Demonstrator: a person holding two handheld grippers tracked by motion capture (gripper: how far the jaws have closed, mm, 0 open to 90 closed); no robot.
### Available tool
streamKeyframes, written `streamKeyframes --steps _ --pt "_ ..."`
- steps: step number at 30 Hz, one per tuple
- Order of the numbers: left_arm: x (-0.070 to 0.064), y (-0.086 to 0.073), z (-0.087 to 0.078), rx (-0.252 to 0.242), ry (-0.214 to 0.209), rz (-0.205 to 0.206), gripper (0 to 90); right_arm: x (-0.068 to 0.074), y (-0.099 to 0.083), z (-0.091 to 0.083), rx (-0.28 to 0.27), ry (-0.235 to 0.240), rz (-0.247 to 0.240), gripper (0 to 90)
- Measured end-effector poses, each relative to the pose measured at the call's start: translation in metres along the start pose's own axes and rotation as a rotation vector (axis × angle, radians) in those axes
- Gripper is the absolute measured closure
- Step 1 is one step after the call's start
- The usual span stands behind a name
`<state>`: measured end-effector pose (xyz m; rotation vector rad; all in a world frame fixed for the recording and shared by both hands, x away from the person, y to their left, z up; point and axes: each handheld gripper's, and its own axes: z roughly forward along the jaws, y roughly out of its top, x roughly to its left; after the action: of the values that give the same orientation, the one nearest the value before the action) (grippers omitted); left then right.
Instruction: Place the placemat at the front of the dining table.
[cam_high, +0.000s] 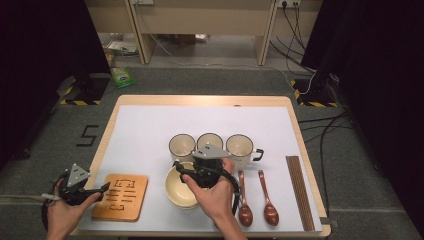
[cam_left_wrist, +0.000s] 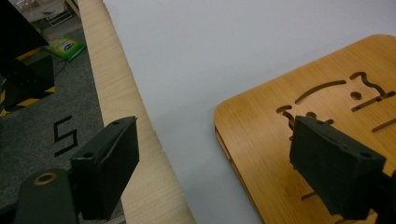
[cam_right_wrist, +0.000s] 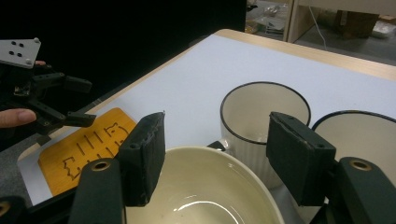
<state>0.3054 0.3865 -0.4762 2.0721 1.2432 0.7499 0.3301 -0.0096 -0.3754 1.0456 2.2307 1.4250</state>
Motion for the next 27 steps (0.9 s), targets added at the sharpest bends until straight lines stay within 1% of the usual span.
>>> streamKeyframes --steps 2,3,4,8,9,11,23,27 --pt "0.0002 -0.0007 -0.0004 0.015 -0.013 0.008 15.2 0.0021 -0.0001 0.0008 0.003 0.004 0.004 37.6" --pt "-0.0005 -0.0023 0.0003 0.031 -0.023 0.003 15.4 0.0034 -0.0001 0.0016 0.002 0.006 0.0 37.5" --pt "-0.0005 -0.0023 0.0003 0.031 -0.023 0.003 15.4 0.0034 -0.0001 0.0016 0.002 0.006 0.0 37.5" --pt "-0.0008 -0.0079 0.0006 0.059 -0.021 0.003 15.5 0.0068 -0.0007 0.0032 0.006 0.015 -0.003 37.5" --pt "0.0001 -0.0087 -0.0001 0.061 -0.02 -0.006 15.5 0.0073 -0.0008 0.0036 0.005 0.016 -0.001 37.4" --pt "0.0003 -0.0086 -0.0002 0.06 -0.017 -0.007 15.6 0.0073 -0.0008 0.0041 0.005 0.017 -0.009 37.4" --pt "0.0008 -0.0088 0.0 0.079 -0.06 -0.045 15.8 0.0094 -0.0007 0.0053 0.003 0.021 -0.003 37.3" --pt "0.0009 -0.0085 0.0002 0.083 -0.064 -0.052 15.9 0.0093 -0.0007 0.0053 0.003 0.021 -0.003 37.3"
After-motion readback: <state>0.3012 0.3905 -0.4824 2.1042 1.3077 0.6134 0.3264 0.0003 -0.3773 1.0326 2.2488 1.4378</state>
